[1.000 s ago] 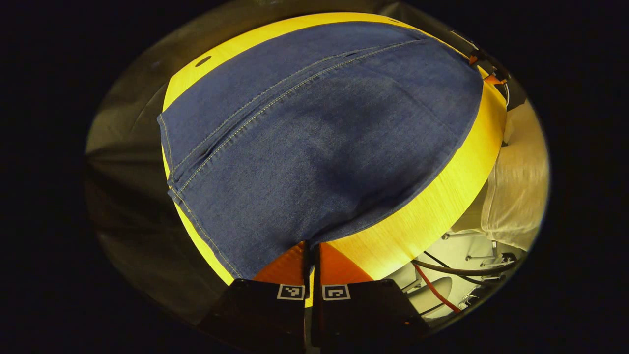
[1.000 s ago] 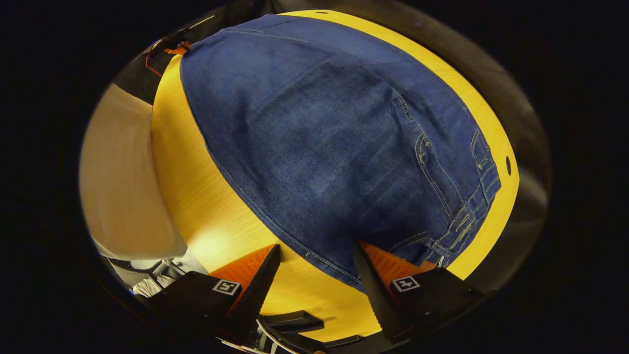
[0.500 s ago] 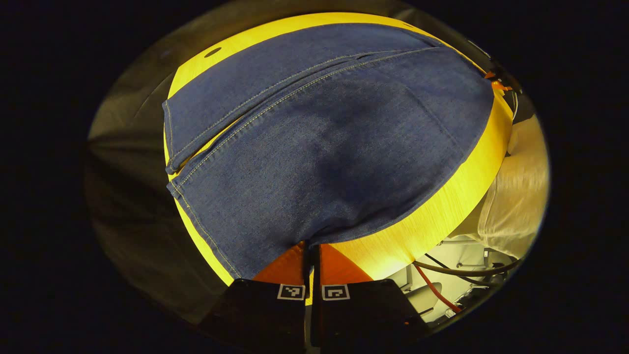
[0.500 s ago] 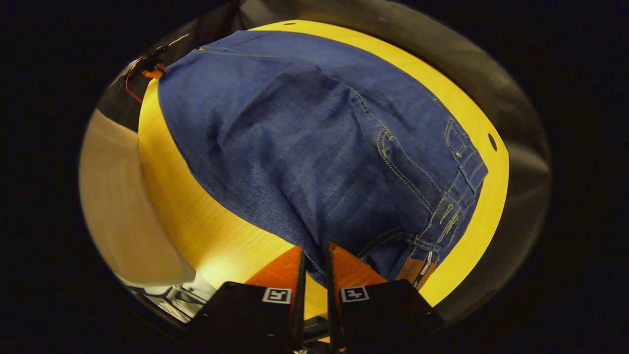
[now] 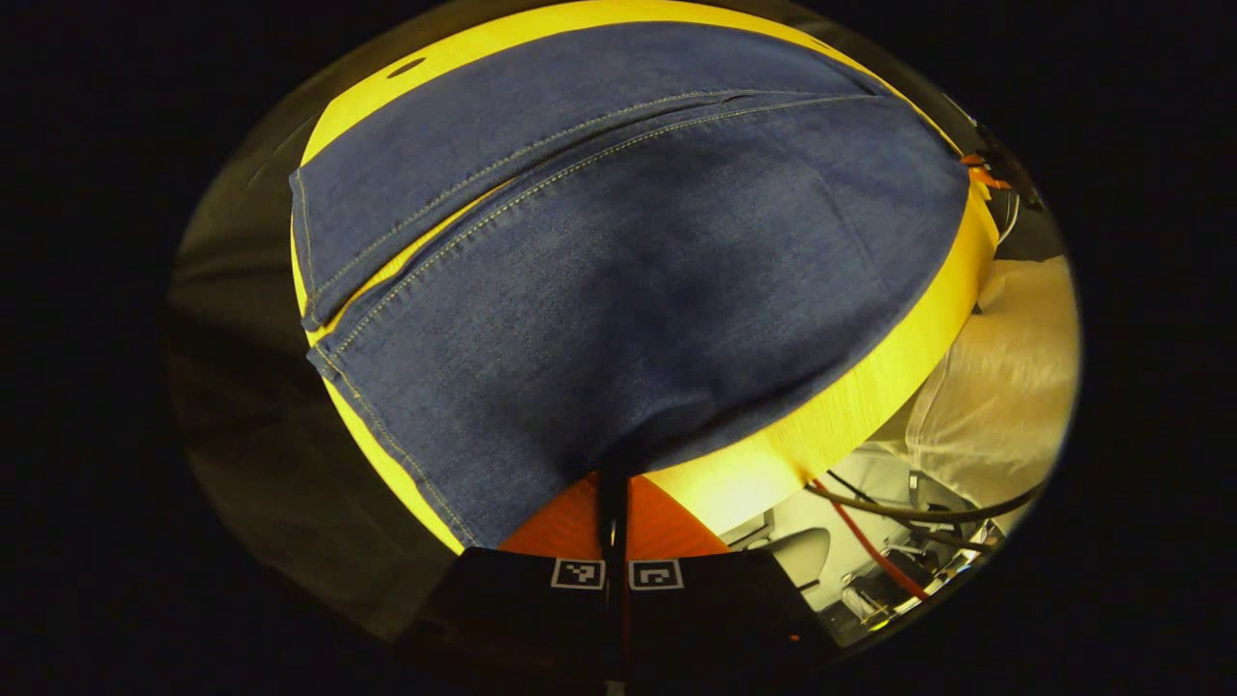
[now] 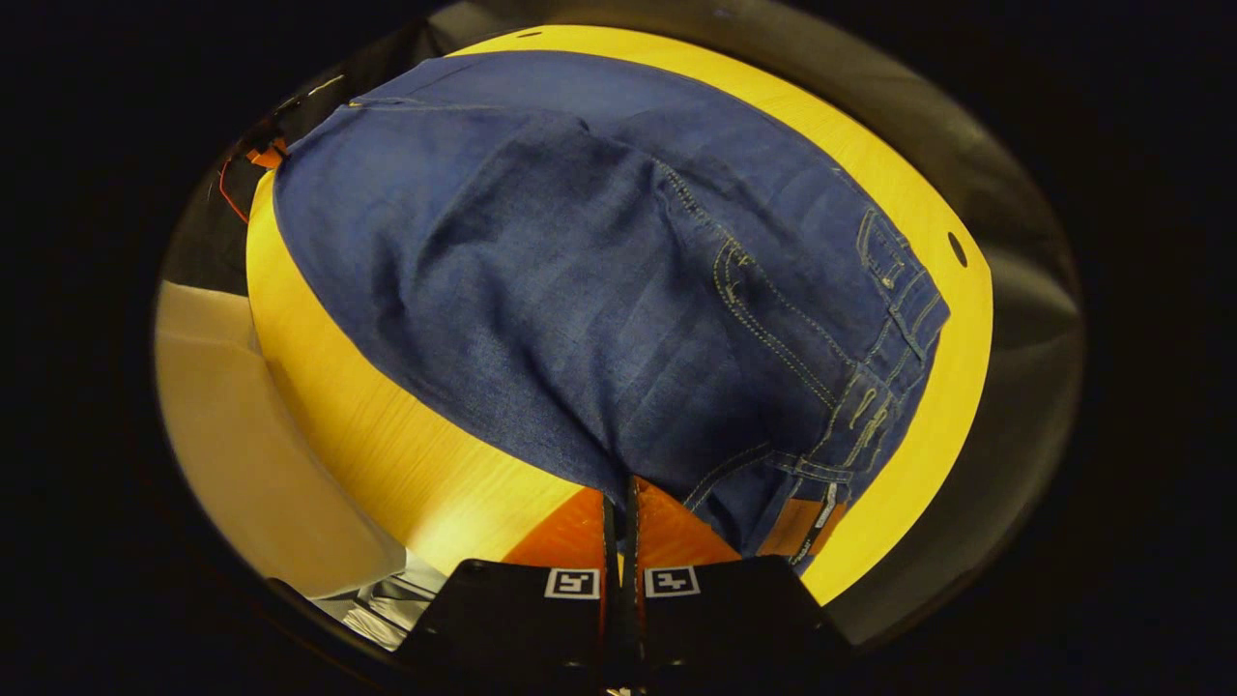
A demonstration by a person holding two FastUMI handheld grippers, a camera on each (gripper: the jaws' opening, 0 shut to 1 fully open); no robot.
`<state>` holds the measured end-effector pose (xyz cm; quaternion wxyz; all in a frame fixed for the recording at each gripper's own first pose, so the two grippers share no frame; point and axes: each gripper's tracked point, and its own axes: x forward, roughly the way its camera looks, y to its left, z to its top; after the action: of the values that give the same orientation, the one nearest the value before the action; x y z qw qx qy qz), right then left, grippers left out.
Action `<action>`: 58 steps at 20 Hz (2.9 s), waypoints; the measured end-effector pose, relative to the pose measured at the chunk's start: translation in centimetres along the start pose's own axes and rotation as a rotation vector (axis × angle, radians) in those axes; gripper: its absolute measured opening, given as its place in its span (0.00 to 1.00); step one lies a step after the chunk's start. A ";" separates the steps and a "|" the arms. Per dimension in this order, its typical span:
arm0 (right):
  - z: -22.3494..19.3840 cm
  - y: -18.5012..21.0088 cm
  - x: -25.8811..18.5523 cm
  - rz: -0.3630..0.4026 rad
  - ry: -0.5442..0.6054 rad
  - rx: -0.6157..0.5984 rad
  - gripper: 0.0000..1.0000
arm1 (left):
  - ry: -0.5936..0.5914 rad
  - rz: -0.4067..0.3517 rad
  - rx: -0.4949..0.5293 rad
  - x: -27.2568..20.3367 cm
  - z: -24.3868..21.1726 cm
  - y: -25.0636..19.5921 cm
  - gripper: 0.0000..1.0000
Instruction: Grasp the waist and the cuffs of the jeans and fold them to make the two legs overlap; first hold the waist and fold one-third of the jeans toward the cuffs, then hold the cuffs and fold the remaining one-third in the same direction to finish folding.
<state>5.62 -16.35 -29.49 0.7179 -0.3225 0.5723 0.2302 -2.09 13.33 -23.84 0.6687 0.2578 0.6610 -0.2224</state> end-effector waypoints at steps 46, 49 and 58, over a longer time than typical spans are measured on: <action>8.9 -23.3 0.3 -0.252 -0.422 0.782 1.00 | -0.681 0.721 -0.647 -4.8 27.3 24.8 0.95; 7.9 -22.9 1.4 -0.225 -0.401 0.814 1.00 | -0.679 0.725 -0.706 -5.3 27.5 24.8 0.95; 8.1 -22.3 1.8 -0.109 -0.491 0.896 0.95 | -0.733 0.640 -0.808 -5.8 28.5 24.5 0.96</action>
<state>27.10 -25.85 -25.67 0.9098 0.0511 0.4118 -0.0065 35.38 13.70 -16.99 0.9296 0.0768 0.3111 0.1818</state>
